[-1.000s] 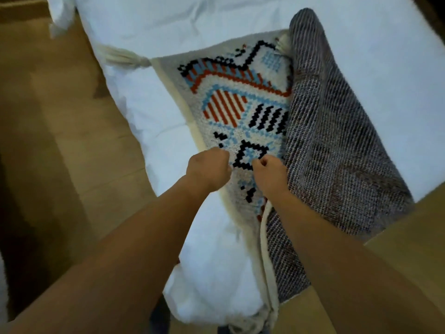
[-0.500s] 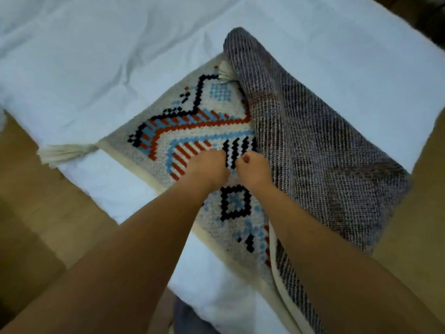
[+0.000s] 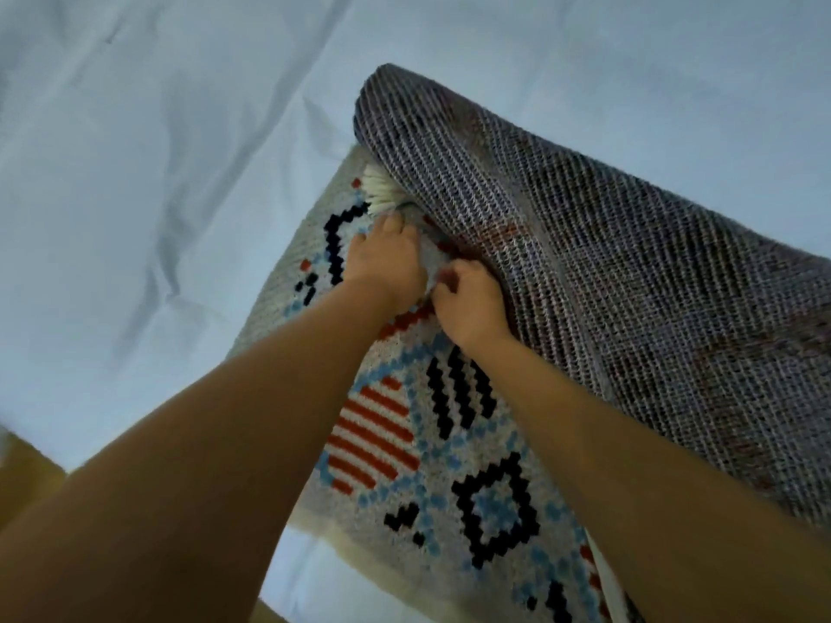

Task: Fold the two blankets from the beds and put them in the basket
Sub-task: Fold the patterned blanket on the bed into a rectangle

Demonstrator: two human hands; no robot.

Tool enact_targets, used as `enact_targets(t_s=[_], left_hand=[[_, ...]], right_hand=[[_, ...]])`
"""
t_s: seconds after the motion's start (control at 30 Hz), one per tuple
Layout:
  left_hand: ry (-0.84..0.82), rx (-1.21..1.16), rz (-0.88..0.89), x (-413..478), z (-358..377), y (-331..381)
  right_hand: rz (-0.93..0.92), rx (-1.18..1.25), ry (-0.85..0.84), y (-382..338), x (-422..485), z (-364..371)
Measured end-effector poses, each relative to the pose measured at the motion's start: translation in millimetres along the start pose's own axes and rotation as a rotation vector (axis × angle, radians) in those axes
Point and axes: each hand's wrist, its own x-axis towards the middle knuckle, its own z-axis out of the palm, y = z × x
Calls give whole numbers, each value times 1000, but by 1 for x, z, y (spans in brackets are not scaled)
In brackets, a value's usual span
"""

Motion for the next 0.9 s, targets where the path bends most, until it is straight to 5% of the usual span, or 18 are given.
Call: enact_targets(t_s=[0.3,0.43,0.6,0.9], left_hand=[[277,179,41,69,-17,-8],[222,256,77,83,-19,-15],[170,21,252,61,-10,-32],[172,-54,242,-26,4,-100]], right_hand=[[113,49,146,-13,36,-8],[130,39,182,-25,42,-5],[143,-60,210,-32,33,0],[17,-322,115,-57,-14,41]])
